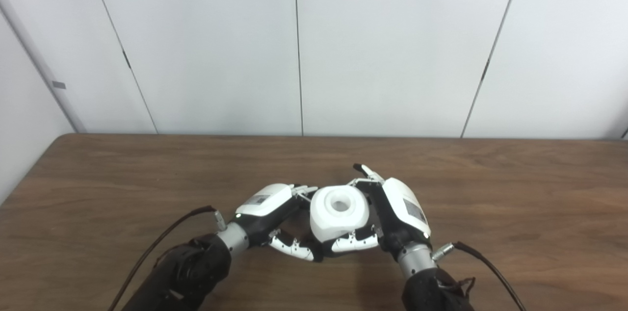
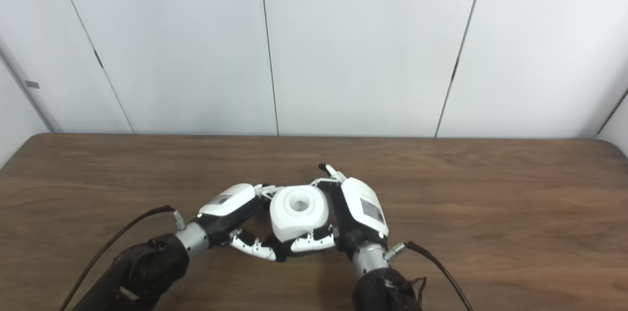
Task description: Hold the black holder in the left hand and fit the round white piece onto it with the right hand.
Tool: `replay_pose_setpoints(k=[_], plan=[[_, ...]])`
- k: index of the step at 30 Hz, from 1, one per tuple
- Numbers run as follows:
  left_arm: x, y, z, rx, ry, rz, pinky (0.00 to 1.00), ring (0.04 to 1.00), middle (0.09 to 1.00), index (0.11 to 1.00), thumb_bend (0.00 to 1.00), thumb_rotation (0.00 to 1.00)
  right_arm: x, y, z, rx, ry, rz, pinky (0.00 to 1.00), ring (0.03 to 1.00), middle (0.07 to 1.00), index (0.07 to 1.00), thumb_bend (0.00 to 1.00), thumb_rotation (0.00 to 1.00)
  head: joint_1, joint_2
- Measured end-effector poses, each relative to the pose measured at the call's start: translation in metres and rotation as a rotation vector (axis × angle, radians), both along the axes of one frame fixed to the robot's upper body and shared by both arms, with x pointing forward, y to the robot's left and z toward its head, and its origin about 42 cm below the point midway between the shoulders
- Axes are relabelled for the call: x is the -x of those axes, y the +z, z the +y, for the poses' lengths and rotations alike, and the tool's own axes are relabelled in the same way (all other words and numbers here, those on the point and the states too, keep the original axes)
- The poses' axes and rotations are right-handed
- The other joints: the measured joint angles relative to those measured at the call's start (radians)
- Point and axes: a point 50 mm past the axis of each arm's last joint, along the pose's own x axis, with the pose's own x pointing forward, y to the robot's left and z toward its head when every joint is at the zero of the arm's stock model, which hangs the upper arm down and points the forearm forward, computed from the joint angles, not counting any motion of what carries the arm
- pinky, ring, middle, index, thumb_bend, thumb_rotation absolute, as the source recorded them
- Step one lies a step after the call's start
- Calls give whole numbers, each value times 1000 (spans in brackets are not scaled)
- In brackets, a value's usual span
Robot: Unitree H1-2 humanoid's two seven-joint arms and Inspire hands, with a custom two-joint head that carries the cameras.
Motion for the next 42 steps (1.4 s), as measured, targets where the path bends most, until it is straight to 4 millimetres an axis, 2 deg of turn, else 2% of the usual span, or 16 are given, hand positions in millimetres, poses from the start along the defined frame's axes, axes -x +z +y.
replay_pose_setpoints(k=[42], plan=[[0,0,0,-1,-1,-4,989,960,942,477,516,47,-5,-6,-1,-7,-1,6,717,916,933,481,503,143,-11,-12]])
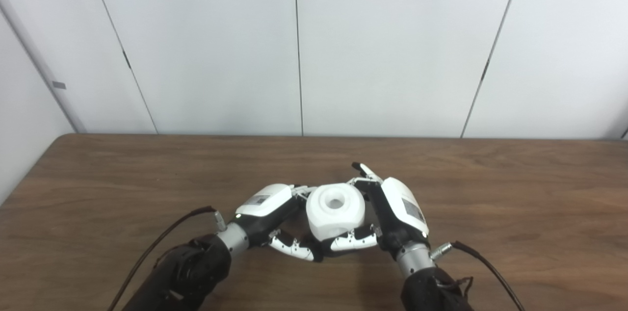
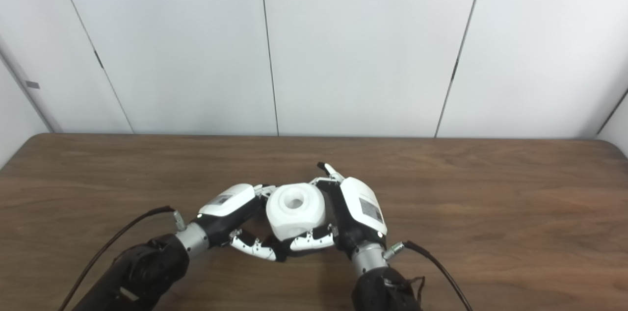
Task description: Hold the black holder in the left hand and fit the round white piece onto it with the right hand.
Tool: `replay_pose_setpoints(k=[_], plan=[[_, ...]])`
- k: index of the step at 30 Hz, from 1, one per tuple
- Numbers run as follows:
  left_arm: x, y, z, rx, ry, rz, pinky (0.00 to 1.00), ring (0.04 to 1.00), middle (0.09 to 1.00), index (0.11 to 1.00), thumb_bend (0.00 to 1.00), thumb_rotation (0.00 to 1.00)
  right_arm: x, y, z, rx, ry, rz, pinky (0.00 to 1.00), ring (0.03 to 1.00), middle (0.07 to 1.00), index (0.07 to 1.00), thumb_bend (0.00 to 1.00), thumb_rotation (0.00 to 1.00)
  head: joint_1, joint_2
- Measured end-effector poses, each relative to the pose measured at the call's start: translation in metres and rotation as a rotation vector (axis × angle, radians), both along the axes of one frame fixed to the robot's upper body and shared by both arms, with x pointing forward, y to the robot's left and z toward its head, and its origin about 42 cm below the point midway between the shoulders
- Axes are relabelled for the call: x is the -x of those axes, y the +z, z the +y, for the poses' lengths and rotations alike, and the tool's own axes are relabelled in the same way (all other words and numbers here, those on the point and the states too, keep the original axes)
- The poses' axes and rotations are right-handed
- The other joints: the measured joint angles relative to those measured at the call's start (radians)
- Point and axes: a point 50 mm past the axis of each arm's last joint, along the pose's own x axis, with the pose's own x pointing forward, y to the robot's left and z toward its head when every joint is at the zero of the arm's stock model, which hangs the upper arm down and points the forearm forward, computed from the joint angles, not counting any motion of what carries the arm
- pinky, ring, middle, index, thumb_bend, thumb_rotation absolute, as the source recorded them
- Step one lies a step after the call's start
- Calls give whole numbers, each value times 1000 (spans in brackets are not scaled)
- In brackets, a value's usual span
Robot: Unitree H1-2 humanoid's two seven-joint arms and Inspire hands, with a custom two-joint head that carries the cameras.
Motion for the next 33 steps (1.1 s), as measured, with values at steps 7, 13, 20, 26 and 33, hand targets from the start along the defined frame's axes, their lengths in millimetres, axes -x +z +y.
replay_pose_setpoints(k=[7,13,20,26,33], plan=[[0,0,0,1,1,-1,987,958,941,477,516,47,0,0,0,1,1,0,696,909,926,481,503,144,-5,0],[0,0,0,1,1,-1,997,964,945,477,516,47,0,0,0,2,1,-1,712,914,930,481,503,143,-8,-5],[0,0,0,2,0,-2,999,962,944,477,516,47,-1,0,0,3,1,-1,708,917,932,482,503,143,-12,-11],[0,0,0,3,-1,-3,997,963,944,477,516,47,-1,0,0,3,1,-1,711,915,930,481,503,143,-18,-18],[0,-1,1,6,-1,-3,1000,965,946,477,515,47,-1,0,0,4,1,-1,707,911,927,482,503,142,-18,-21]])
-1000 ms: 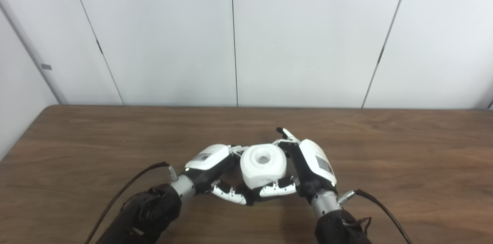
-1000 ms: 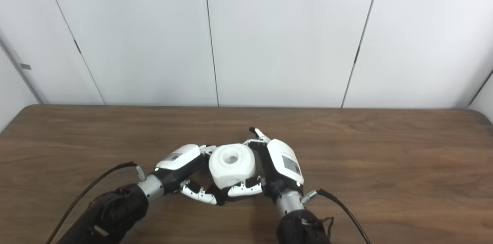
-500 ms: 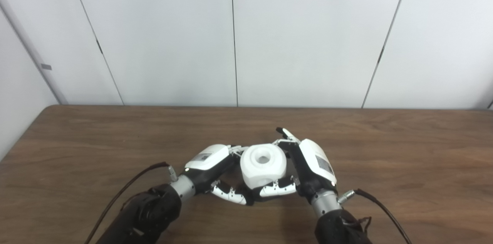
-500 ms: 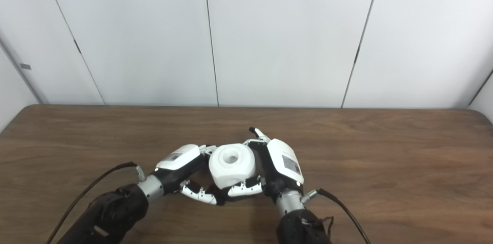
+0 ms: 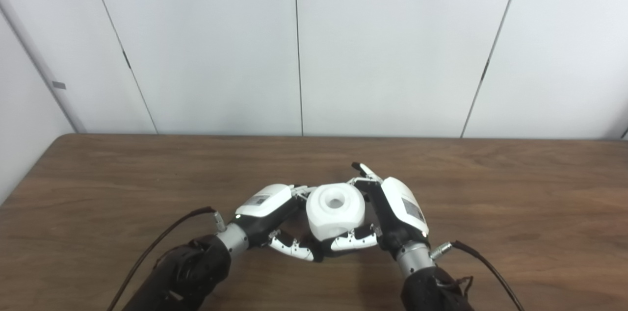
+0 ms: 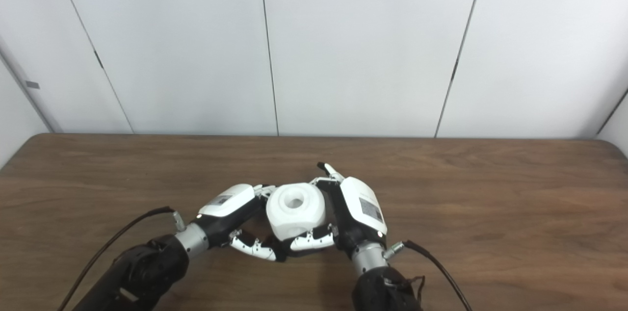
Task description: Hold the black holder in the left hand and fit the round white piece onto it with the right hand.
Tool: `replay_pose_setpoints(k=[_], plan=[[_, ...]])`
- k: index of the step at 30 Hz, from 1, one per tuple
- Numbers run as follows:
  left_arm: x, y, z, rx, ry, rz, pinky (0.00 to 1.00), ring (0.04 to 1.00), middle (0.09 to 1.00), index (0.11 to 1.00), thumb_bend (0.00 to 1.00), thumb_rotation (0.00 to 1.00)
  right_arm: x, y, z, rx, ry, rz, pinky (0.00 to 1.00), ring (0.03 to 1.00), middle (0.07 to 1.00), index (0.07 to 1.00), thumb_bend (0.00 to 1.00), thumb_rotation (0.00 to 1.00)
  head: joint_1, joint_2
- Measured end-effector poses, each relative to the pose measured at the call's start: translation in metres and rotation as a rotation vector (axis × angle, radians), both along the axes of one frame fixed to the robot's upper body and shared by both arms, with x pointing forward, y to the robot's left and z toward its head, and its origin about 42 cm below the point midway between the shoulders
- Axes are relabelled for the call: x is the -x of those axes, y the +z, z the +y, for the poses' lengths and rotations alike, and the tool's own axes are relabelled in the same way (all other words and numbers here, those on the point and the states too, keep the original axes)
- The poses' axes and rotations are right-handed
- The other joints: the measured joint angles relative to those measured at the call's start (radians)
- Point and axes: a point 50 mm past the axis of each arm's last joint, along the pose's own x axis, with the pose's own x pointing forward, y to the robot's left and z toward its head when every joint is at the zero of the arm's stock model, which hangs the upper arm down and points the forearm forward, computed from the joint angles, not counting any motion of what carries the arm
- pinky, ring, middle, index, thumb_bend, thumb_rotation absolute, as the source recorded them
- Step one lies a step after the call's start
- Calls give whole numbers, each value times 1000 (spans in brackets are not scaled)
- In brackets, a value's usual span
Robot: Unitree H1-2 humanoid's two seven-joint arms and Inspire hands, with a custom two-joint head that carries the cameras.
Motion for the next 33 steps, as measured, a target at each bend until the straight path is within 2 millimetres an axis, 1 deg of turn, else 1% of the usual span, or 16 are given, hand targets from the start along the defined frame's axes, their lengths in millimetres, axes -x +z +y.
replay_pose_setpoints(k=[8,16,20,29,33], plan=[[1,-2,1,9,-7,-13,979,957,940,477,516,48,-1,-1,-2,-2,-10,-4,706,907,922,481,504,141,-5,-3],[1,-3,1,10,-9,-13,985,957,941,476,516,48,-3,-3,-6,-17,-30,-2,750,925,932,482,504,141,-5,-5],[1,-3,1,12,-9,-15,974,954,937,476,516,48,-4,-4,-10,-14,-41,-6,754,919,927,482,503,140,-6,-6],[1,-3,1,14,-10,-14,991,958,941,476,515,48,-5,-7,-22,-7,-64,8,766,921,925,483,503,138,0,8],[1,-3,1,13,-10,-14,991,958,943,477,515,49,-5,-8,-23,-5,-63,8,744,911,924,483,503,139,5,12]])
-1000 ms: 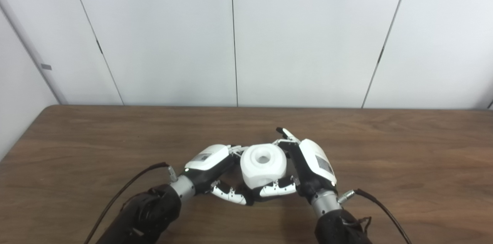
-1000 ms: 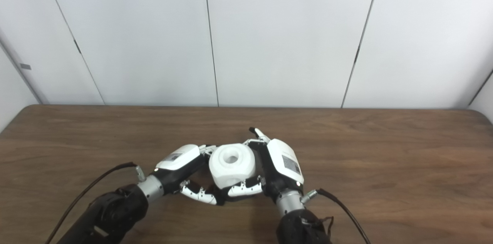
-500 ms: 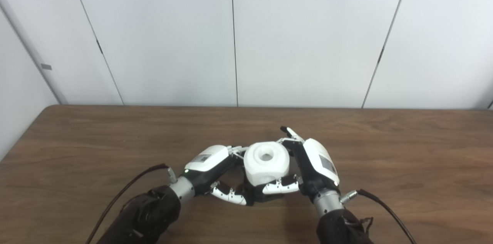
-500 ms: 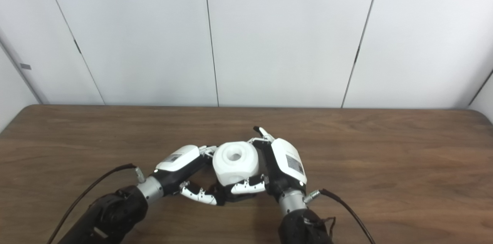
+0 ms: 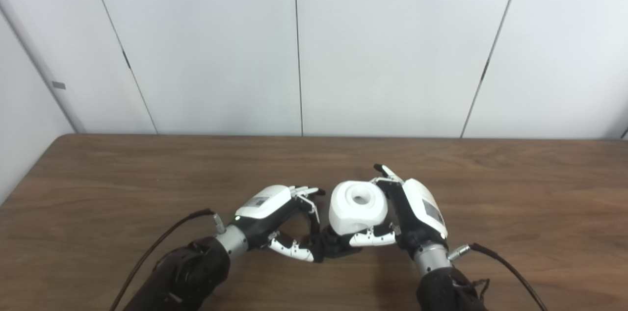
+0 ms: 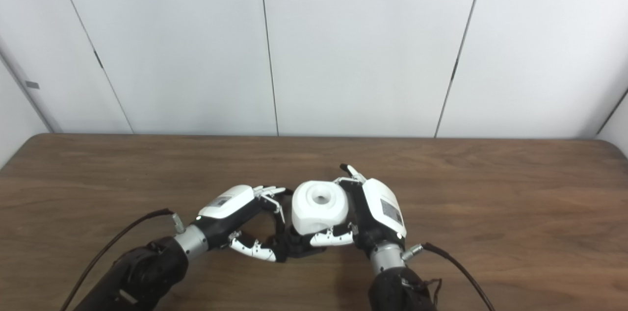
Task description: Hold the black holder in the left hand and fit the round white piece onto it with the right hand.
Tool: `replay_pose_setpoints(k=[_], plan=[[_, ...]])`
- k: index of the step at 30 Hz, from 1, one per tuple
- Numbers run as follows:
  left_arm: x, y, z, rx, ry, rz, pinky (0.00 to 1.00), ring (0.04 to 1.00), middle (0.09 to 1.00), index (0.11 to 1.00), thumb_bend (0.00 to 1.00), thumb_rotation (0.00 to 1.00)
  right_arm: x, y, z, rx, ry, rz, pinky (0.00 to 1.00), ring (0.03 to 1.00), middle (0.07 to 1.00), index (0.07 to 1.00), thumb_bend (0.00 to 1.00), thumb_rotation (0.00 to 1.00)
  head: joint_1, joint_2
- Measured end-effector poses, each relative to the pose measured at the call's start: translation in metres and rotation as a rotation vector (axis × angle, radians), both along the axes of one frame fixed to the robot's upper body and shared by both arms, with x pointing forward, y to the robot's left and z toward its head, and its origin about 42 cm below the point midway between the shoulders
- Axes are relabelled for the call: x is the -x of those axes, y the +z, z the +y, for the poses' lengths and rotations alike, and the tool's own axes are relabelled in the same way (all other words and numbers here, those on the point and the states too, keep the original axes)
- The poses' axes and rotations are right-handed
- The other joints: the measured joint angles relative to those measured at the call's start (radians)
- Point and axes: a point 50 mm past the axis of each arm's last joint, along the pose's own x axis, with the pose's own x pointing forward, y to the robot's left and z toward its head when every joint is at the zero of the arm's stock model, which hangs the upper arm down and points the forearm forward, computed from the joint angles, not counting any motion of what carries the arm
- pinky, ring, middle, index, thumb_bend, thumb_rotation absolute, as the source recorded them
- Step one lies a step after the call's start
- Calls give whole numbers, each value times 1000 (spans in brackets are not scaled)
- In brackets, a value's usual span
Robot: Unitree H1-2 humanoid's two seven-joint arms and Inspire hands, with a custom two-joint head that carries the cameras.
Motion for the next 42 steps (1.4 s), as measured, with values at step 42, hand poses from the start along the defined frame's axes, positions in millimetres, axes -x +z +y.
replay_pose_setpoints(k=[42], plan=[[0,-2,-2,5,6,6,1000,963,944,477,515,48,5,2,6,12,29,3,720,914,933,481,503,142,31,-12]])
